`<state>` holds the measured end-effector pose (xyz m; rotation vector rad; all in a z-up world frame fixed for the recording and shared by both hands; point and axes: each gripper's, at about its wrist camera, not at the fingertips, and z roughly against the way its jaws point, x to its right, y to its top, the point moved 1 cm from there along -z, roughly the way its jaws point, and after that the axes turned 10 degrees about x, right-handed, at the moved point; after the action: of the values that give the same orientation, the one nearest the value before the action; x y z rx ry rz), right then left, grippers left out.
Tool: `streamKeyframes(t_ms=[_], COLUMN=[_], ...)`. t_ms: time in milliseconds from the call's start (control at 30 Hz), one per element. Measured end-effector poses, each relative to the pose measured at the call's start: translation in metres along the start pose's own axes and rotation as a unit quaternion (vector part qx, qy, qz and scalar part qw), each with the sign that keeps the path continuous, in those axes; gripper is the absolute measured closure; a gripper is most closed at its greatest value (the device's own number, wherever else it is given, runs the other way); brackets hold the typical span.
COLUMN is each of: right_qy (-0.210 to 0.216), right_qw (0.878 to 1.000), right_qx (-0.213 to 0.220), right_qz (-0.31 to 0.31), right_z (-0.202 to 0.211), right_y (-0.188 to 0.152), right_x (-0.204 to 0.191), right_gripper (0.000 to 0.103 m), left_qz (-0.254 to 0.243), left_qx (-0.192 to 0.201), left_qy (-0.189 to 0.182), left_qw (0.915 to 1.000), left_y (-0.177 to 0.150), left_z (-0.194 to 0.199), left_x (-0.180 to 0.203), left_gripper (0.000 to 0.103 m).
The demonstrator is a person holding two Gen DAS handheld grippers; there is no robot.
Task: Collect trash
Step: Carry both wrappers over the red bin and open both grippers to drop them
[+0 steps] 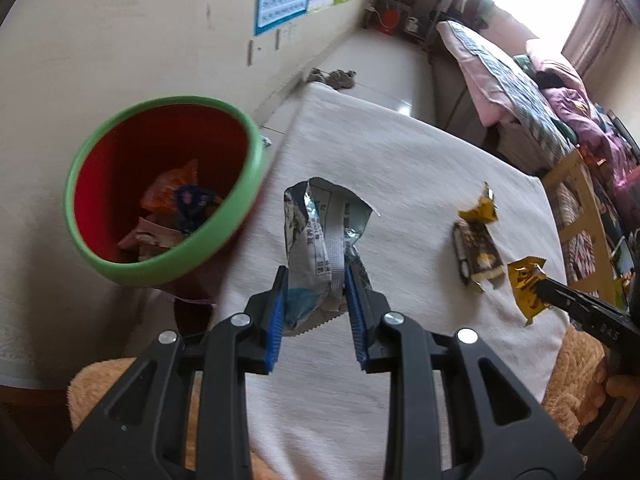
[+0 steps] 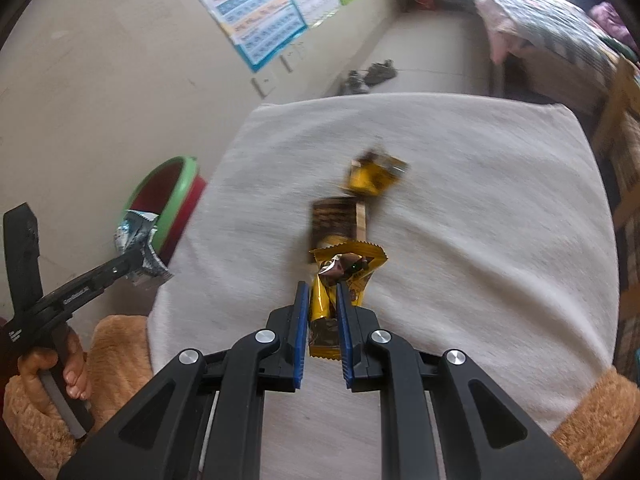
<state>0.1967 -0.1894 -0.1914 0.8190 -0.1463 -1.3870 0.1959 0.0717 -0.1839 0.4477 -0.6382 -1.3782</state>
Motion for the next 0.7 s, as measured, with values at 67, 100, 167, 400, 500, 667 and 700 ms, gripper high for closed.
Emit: streamKeyframes(t_ms=[67, 100, 167, 400, 500, 667, 700], right_qy=[0.009, 0.014, 0.024, 0.054, 0.06, 0.069, 0.071], right_qw=[1.0, 1.0, 0.999, 0.996, 0.995, 0.993, 0.992], right_qx=[0.003, 0.005, 0.005, -0.007, -0.016, -0.018, -0.016], right_qz=[0.013, 0.019, 0.028, 0.064, 0.076, 0.099, 0.103], right_z=[-0.001, -0.003, -0.006, -0.023, -0.032, -0.043, -0.042], right_y=[0.004, 0.006, 0.009, 0.012, 0.011, 0.021, 0.023], right_x=[-0.012, -0.02, -0.03, -0.074, -0.087, -0.111, -0.115], right_gripper=[0.089, 0.089, 0.089, 0.089, 0.089, 0.089, 0.089], left_qz=[0.004, 0.006, 0.011, 0.014, 0.018, 0.033, 0.038], left_qx=[0.002, 0.003, 0.008, 0.024, 0.03, 0.036, 0.037], left_qy=[0.006, 0.009, 0.013, 0.024, 0.027, 0.031, 0.032], left_qw=[1.0, 0.9999, 0.9998, 0.9993, 0.999, 0.9983, 0.9981], left_y=[0.001, 0.002, 0.003, 0.007, 0.009, 0.011, 0.012], left_z=[0.001, 0.002, 0.005, 0.011, 0.012, 0.011, 0.011], left_x=[-0.008, -0.011, -0.016, -0.028, -0.034, -0.048, -0.052], left_gripper=[0.076, 0.076, 0.076, 0.076, 0.076, 0.076, 0.076])
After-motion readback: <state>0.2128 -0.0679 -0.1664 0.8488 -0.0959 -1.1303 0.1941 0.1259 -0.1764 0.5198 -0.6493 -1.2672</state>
